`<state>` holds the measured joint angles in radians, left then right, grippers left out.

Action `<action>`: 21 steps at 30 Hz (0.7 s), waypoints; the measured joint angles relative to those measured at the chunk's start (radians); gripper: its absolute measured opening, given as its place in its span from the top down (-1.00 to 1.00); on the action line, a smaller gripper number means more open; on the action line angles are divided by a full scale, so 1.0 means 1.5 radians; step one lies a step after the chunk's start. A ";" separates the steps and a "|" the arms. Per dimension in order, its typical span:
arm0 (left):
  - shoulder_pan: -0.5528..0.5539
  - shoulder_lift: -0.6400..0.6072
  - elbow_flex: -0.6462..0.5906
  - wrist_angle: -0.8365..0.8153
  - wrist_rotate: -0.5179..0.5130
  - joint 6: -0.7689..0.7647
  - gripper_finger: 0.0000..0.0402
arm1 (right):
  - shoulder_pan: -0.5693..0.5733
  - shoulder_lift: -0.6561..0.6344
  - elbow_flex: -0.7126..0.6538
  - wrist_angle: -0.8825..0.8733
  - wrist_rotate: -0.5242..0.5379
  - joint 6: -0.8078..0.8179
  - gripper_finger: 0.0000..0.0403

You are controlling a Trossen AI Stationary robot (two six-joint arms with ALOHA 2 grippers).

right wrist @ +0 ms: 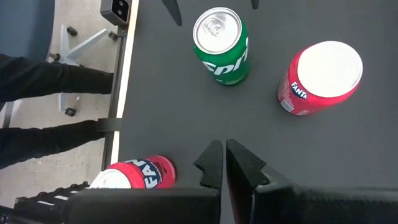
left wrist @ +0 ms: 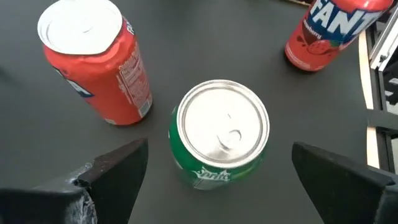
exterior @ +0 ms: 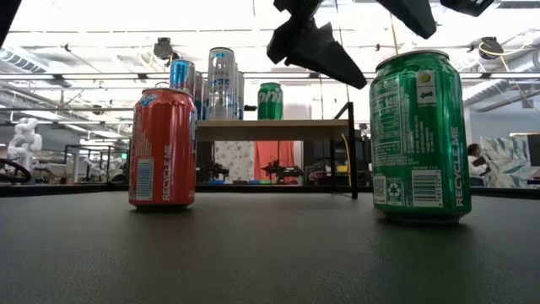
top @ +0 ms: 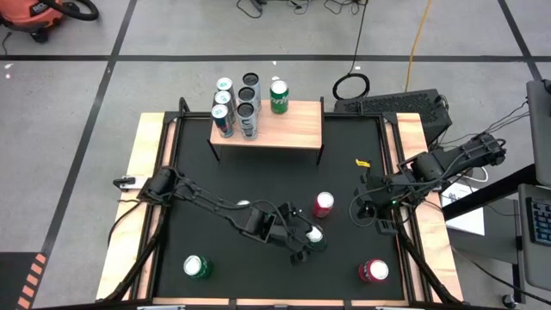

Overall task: Place canned beverage on shelf
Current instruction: Put the top green soda can on the shelf

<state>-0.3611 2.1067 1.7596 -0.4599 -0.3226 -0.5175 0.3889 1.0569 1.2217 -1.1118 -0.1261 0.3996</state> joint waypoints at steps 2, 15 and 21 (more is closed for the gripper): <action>0.001 0.000 0.000 0.013 -0.005 0.000 -0.99 | 0.000 0.000 0.000 0.000 0.000 -0.001 1.00; 0.003 0.033 0.000 0.105 -0.009 0.035 -0.99 | -0.001 0.000 0.000 0.000 0.000 -0.002 1.00; 0.003 0.034 0.000 0.103 -0.028 0.038 -0.99 | -0.001 0.000 0.000 0.000 0.000 0.002 1.00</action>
<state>-0.3560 2.1574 1.7596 -0.3049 -0.3640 -0.4610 0.3878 1.0569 1.2213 -1.1120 -0.1257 0.4023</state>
